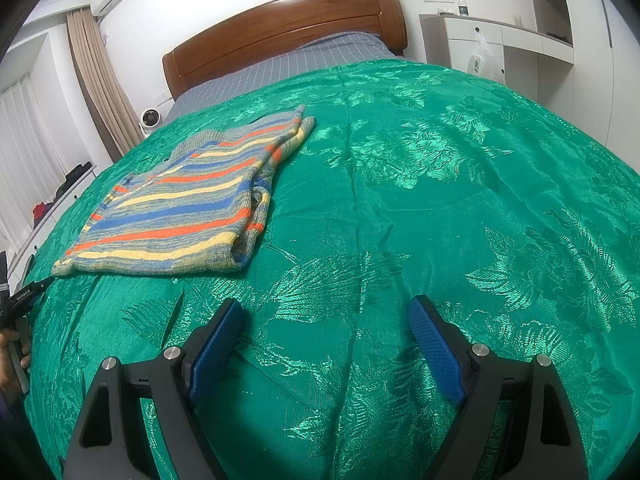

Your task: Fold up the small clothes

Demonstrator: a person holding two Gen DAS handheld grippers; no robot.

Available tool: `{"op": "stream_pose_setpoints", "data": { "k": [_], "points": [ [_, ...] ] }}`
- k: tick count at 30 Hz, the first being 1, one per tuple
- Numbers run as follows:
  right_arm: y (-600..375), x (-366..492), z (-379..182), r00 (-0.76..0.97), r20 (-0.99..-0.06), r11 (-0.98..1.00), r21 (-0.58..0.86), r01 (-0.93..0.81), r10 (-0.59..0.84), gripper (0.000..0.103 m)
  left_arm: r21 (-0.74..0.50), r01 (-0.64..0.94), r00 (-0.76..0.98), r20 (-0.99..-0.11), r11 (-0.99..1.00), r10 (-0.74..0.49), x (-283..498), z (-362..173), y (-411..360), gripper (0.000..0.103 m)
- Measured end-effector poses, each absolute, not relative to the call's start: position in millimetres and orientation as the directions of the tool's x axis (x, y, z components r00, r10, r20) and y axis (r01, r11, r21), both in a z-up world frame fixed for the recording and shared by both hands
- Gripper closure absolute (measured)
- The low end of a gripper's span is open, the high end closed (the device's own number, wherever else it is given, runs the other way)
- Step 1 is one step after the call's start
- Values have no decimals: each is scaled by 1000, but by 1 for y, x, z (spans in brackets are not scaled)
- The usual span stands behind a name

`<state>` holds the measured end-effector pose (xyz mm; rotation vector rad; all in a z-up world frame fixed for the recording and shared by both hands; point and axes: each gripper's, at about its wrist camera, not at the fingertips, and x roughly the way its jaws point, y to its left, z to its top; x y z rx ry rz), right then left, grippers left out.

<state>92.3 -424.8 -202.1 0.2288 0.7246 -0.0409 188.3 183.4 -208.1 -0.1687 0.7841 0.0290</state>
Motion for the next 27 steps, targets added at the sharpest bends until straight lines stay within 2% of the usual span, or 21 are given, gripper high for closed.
{"op": "stream_pose_setpoints", "data": {
  "k": [17, 22, 25, 27],
  "points": [
    [-425, 92, -203, 750, -660, 974, 195, 117, 42, 18, -138, -89, 707, -706, 986, -35, 189, -208, 183, 1],
    [-425, 94, -202, 744, -666, 973, 197, 117, 45, 18, -80, -115, 691, -723, 990, 22, 184, -196, 176, 2],
    [-422, 101, -194, 701, -711, 978, 178, 112, 49, 19, -45, -57, 721, -693, 997, 10, 165, -173, 150, 2],
    [-423, 104, -186, 672, -737, 979, 181, 89, 76, 19, -11, 56, 749, -661, 998, -50, 149, -153, 111, 2]
  ]
}}
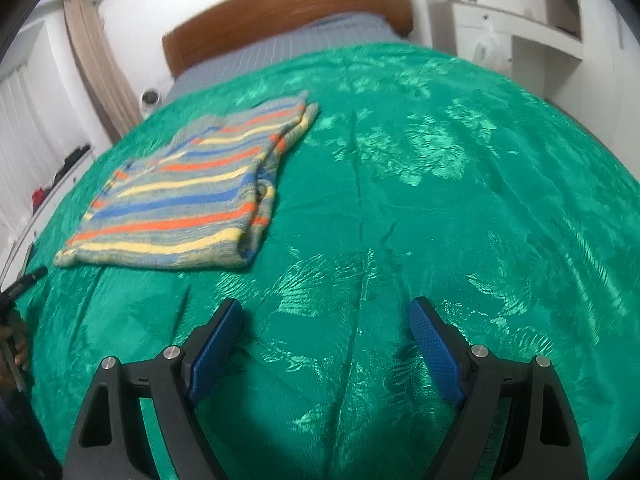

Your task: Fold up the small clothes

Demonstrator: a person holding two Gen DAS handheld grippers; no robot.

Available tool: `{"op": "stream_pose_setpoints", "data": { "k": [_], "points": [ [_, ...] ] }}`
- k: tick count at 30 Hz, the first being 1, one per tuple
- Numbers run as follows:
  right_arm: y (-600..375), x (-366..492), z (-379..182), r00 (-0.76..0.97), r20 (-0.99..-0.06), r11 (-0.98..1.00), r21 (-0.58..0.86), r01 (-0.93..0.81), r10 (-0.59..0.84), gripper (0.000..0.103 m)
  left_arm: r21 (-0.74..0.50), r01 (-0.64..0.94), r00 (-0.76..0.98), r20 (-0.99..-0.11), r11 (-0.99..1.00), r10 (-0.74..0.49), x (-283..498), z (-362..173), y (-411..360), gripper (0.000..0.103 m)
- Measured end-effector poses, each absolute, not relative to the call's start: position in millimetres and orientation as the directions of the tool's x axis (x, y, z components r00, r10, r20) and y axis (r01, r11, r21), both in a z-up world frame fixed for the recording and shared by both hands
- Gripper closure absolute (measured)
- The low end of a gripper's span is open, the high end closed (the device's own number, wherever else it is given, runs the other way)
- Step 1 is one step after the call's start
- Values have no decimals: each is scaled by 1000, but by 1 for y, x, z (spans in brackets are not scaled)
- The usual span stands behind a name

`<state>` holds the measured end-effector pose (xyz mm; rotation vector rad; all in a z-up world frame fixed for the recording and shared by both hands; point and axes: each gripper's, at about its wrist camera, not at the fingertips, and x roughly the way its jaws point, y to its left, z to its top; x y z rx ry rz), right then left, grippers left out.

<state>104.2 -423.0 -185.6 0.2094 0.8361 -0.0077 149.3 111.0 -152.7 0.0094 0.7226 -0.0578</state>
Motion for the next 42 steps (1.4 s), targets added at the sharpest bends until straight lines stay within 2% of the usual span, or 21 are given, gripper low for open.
{"op": "stream_pose_setpoints", "data": {
  "k": [4, 8, 10, 12, 14, 15, 19, 20, 25, 28, 30, 33, 35, 37, 39, 42],
  "points": [
    [-436, 116, -156, 662, -723, 966, 259, -5, 197, 19, 81, 363, 722, -654, 928, -226, 139, -132, -5, 2],
    [-460, 153, -126, 640, -701, 933, 352, -75, 315, 19, 120, 558, 654, -673, 821, -346, 149, -141, -115, 2],
    [-470, 180, -123, 596, -702, 903, 417, -100, 390, 20, 109, 624, 589, -717, 774, -374, 164, -157, -167, 15],
    [-474, 215, -127, 540, -713, 878, 465, -114, 448, 27, 94, 670, 523, -763, 736, -379, 174, -172, -204, 18],
    [-477, 252, -135, 492, -714, 849, 517, -110, 498, 29, 157, 696, 528, -774, 701, -350, 178, -185, -233, 18],
    [-477, 270, -141, 467, -713, 833, 543, -106, 524, 31, 183, 700, 544, -763, 691, -349, 177, -186, -237, 19],
    [-466, 337, -169, 378, -728, 803, 591, -79, 572, 35, 178, 725, 530, -762, 665, -373, 181, -183, -245, 37],
    [-462, 344, -174, 375, -729, 801, 594, -70, 573, 35, 179, 726, 530, -761, 664, -375, 182, -182, -246, 39],
    [-433, 374, -185, 353, -722, 792, 601, -107, 595, 50, 198, 734, 538, -753, 649, -379, 182, -183, -256, 56],
    [-422, 380, -184, 346, -747, 815, 568, -113, 568, 63, 205, 739, 538, -753, 642, -379, 182, -182, -261, 67],
    [-422, 379, -185, 347, -759, 827, 553, -106, 551, 72, 202, 736, 537, -754, 646, -377, 183, -183, -263, 70],
    [-426, 378, -187, 364, -761, 832, 549, -79, 537, 74, 201, 735, 537, -755, 647, -376, 182, -186, -262, 73],
    [-430, 378, -188, 370, -761, 832, 551, -63, 532, 74, 200, 737, 536, -755, 645, -378, 178, -186, -262, 78],
    [-430, 380, -190, 375, -764, 835, 548, -53, 525, 77, 194, 739, 532, -756, 645, -381, 178, -186, -262, 95],
    [-429, 379, -188, 379, -775, 848, 528, -51, 505, 94, 173, 733, 529, -753, 658, -392, 179, -184, -260, 99],
    [-425, 377, -178, 392, -786, 867, 494, -68, 478, 94, 65, 706, 521, -722, 705, -455, 185, -168, -237, 100]
  ]
}}
